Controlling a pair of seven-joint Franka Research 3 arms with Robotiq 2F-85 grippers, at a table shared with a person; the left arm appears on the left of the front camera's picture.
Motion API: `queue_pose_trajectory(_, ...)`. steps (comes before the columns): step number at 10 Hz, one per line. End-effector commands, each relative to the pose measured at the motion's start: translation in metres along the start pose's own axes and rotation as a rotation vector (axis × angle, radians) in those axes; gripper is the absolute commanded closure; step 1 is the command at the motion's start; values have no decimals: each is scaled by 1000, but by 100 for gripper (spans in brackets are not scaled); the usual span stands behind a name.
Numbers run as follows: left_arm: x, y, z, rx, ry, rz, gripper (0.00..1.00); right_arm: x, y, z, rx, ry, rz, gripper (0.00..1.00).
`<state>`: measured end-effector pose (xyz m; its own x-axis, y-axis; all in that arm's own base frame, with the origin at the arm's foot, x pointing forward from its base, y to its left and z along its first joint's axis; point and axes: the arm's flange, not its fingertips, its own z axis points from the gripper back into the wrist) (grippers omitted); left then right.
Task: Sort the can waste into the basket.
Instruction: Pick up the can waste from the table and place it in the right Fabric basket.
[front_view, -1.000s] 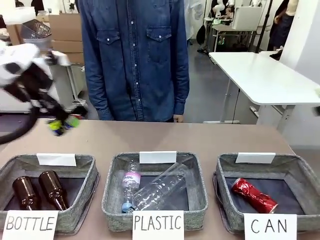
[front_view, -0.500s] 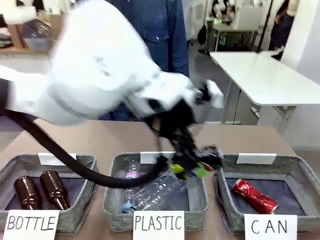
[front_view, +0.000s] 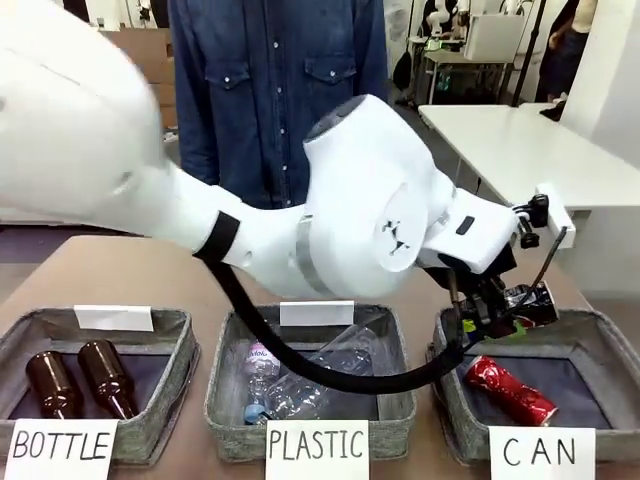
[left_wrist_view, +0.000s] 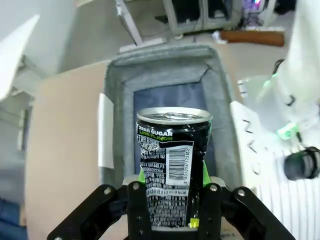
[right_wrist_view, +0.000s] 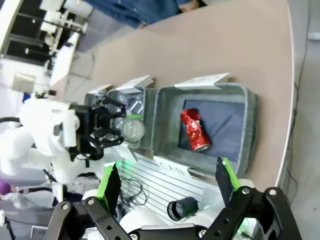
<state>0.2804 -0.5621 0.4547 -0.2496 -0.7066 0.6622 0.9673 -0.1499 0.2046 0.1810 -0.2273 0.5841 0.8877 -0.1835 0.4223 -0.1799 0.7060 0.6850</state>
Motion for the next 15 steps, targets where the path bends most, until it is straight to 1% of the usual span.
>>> queue_pose_trajectory(1, 2, 19, -12, -48, 21, 56, 61, -2, -1, 2, 0, -18, -8, 0)
queue_pose_trajectory(2, 0, 26, -15, -42, 24, 92, 61, -2, -1, 2, 0, -18, -8, 0)
queue_pose_trajectory(4, -3, 30, -15, -28, 34, 115, 61, -2, -1, 2, 0, -18, -8, 0)
queue_pose_trajectory(5, -5, 31, -14, -40, 40, 119, 2, -2, -1, 2, 0, -18, -8, 0)
queue_pose_trajectory(6, -5, 31, -12, -38, 41, 121, 2, -2, -1, 2, 0, -18, -8, 0)
queue_pose_trajectory(7, -5, 34, -9, -40, 35, 127, 0, -2, -1, 2, 0, -18, -8, 0)
queue_pose_trajectory(10, -7, 32, -7, -59, 18, 145, 0, -2, -1, 2, 0, -18, -8, 0)
queue_pose_trajectory(13, -11, 37, 0, -40, 17, 157, 0, -2, -1, 2, 0, -18, -8, 0)
queue_pose_trajectory(14, -13, 40, 6, -34, 35, 192, 0, -2, -1, 2, 0, -18, -8, 0)
queue_pose_trajectory(15, -16, 46, 20, -65, 96, 257, 0, -3, -2, 3, 4, -10, -3, 0)
